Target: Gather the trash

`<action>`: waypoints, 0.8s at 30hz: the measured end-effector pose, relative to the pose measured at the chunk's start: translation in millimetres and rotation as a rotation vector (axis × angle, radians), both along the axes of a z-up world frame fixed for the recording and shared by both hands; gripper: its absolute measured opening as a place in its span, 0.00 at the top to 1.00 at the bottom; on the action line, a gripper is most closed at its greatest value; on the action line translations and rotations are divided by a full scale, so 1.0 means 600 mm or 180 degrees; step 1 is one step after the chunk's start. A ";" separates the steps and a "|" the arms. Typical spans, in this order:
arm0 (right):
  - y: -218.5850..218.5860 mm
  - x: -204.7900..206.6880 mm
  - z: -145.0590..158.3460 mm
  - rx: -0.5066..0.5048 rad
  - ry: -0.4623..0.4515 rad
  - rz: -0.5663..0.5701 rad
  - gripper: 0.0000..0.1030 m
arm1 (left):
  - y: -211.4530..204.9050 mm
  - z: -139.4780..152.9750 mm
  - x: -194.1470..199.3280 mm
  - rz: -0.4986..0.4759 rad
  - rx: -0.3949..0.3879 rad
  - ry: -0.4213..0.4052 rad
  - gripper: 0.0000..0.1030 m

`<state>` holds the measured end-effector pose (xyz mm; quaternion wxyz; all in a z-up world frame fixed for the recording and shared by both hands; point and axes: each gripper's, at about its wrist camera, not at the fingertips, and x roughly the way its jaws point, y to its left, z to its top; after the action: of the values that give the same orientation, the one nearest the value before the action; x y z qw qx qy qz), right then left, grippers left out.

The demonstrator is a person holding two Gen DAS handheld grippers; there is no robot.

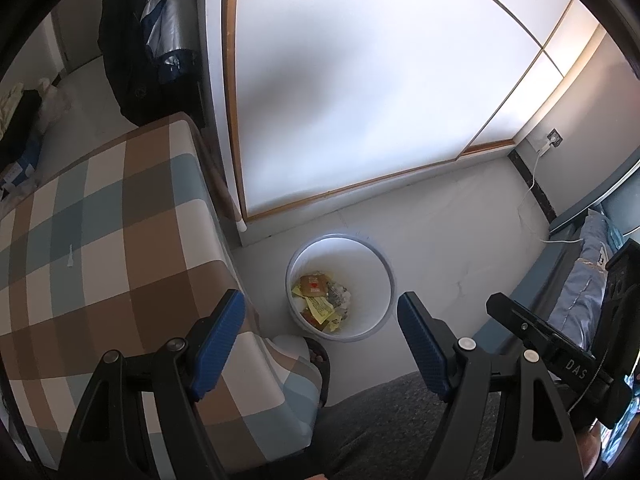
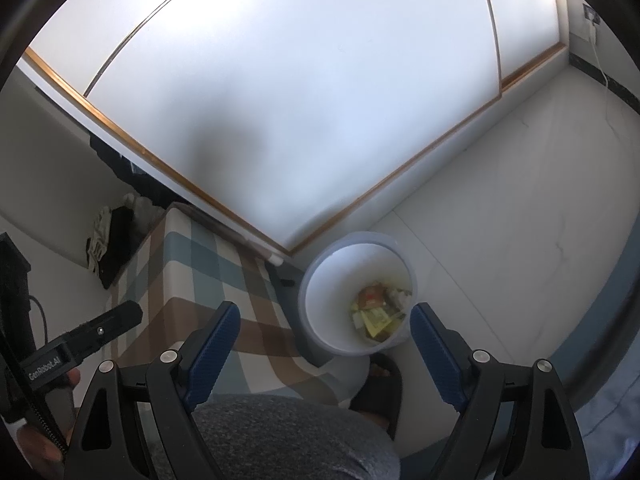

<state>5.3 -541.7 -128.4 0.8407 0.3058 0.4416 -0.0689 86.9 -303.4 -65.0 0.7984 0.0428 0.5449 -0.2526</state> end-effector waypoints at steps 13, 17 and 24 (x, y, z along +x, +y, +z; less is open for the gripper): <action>0.002 0.005 -0.005 0.0034 0.0025 -0.0013 0.14 | 0.010 -0.001 0.003 0.0058 0.0099 -0.0020 0.26; 0.002 0.006 -0.008 0.0040 0.0037 -0.0019 0.14 | 0.007 0.003 0.000 0.0015 0.0118 -0.0071 0.26; 0.001 0.006 -0.006 0.0026 0.0041 -0.0045 0.14 | 0.017 -0.004 0.005 0.0166 0.0044 -0.0014 0.26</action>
<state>8.6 -540.9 -131.9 0.8361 0.3119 0.4451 -0.0749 89.6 -293.2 -67.2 0.8055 0.0347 0.5459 -0.2278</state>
